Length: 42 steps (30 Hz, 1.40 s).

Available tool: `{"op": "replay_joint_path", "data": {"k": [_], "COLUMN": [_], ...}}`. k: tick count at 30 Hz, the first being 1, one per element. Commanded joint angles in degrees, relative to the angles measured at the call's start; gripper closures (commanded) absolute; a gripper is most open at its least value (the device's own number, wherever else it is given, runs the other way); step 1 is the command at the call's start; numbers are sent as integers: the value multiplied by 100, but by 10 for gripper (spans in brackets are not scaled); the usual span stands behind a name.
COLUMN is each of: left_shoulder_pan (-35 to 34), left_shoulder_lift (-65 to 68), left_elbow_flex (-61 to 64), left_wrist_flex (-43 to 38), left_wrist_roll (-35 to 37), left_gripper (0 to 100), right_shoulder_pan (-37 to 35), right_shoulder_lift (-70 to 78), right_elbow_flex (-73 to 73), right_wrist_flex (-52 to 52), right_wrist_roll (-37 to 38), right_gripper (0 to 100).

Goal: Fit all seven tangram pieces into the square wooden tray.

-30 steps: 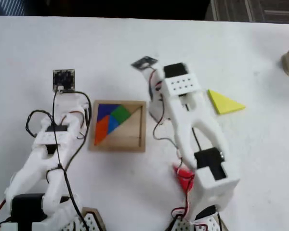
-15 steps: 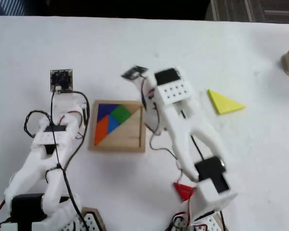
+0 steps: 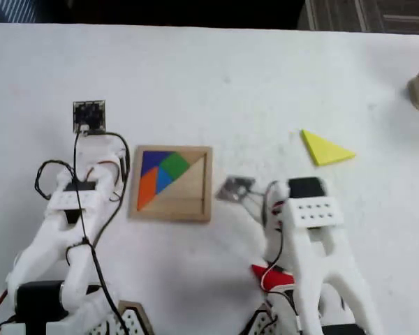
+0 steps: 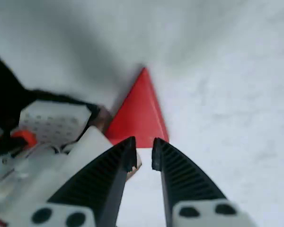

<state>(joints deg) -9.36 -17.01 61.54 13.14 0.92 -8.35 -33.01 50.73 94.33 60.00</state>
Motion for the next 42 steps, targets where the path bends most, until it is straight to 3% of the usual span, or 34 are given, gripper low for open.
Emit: {"op": "replay_joint_path", "data": {"k": [1,7,10,12,16,18,22,27,30,36,42], "left_shoulder_pan": [-48,-31,-22,-4,295,532,1587,3538,4831,6967,7222], "left_shoulder_lift": [-40,-40,-57,-84,-92,-101,-690,-2070,-2624,-2519,-1059], "left_elbow_flex": [-334,-316,-299,-316,-325,-343,-343,-290,-290,-202,-176], "left_wrist_flex": [9,9,26,220,545,774,1714,3130,3534,3165,2268], "left_wrist_roll": [-26,-26,-26,-26,-26,-26,-26,-26,-26,9,26], "left_gripper": [846,846,846,846,846,846,846,846,845,844,846], "right_shoulder_pan": [1147,1886,1956,2132,3143,3837,4954,6369,7002,7618,7793], "right_shoulder_lift": [-224,-224,-277,-277,-277,-268,-224,-215,-207,488,1833], "right_elbow_flex": [334,703,809,809,580,369,-185,-484,-466,-519,-1160], "right_wrist_flex": [321,-145,-497,-1042,-2712,-3020,-3037,-3574,-4215,-4971,-5279], "right_wrist_roll": [2760,3481,3191,2154,-1134,-1626,-1556,-1697,-1670,-1662,-1697], "right_gripper": [947,947,947,947,947,943,946,943,943,943,943]}}
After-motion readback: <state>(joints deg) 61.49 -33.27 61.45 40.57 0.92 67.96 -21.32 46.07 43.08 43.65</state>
